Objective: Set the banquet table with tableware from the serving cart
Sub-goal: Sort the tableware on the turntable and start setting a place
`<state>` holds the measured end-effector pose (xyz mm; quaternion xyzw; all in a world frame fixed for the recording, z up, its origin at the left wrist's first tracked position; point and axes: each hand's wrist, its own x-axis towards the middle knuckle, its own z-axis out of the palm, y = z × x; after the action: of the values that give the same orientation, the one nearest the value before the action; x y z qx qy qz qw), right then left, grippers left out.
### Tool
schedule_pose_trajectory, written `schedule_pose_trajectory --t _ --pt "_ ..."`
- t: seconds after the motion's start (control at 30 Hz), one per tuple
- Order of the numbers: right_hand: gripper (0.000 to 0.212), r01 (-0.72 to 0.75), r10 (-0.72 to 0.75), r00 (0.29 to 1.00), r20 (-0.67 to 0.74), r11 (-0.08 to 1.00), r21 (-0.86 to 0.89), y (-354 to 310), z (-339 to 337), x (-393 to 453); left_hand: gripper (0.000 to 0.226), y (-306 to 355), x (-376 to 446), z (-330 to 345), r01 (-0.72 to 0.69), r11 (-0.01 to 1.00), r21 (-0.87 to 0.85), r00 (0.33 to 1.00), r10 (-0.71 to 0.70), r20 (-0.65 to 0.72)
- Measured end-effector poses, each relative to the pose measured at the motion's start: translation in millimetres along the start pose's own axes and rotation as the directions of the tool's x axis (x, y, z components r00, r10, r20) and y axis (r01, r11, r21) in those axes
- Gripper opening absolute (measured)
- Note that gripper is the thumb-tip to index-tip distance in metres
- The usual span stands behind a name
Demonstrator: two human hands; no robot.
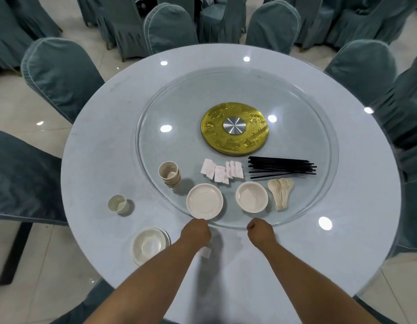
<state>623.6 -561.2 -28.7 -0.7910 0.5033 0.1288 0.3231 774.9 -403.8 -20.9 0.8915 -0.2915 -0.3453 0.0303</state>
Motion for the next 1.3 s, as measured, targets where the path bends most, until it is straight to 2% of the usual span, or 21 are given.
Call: schedule_pose_trajectory --t 0.13,0.4,0.53,0.63,0.87,0.97,1.07,1.3 --pt "0.017 -0.003 0.002 0.999 -0.053 1.000 -0.010 -0.4 -7.2 2.7 0.023 10.7 0.8 -0.6 -0.046 0.999 -0.012 0.999 0.046 0.028" --pt "0.011 -0.033 0.033 0.998 -0.054 0.999 -0.003 5.0 -26.3 8.2 0.031 34.7 -0.3 -8.6 -0.094 0.995 -0.031 0.993 0.096 0.069" --pt "0.011 -0.045 0.047 0.998 -0.052 0.998 0.040 8.6 -32.0 11.6 0.016 53.8 0.3 -10.1 -0.135 0.989 -0.060 0.986 0.140 0.086" --pt "0.005 -0.026 0.028 0.999 -0.042 0.998 0.064 12.5 -34.6 12.9 0.020 67.6 2.6 -5.9 -0.133 0.983 -0.128 0.986 0.145 0.086" --pt "0.009 -0.027 0.030 0.999 -0.020 0.992 0.125 32.2 -37.3 16.4 0.032 103.6 11.5 10.9 -0.073 0.942 -0.327 0.996 0.083 0.017" --pt "0.009 -0.034 0.036 0.999 -0.010 0.988 0.153 45.2 -38.8 21.2 0.022 114.6 17.4 16.7 -0.041 0.911 -0.410 0.999 0.040 -0.011" --pt "0.011 -0.053 0.055 0.998 -0.007 0.981 0.184 57.7 -40.0 25.5 0.021 123.7 23.4 23.2 -0.026 0.878 -0.477 0.998 -0.003 -0.061" --pt "0.016 -0.093 0.095 0.996 0.007 0.966 0.242 81.5 -37.2 33.7 0.028 137.0 41.7 29.6 0.044 0.864 -0.501 0.989 -0.107 -0.099"
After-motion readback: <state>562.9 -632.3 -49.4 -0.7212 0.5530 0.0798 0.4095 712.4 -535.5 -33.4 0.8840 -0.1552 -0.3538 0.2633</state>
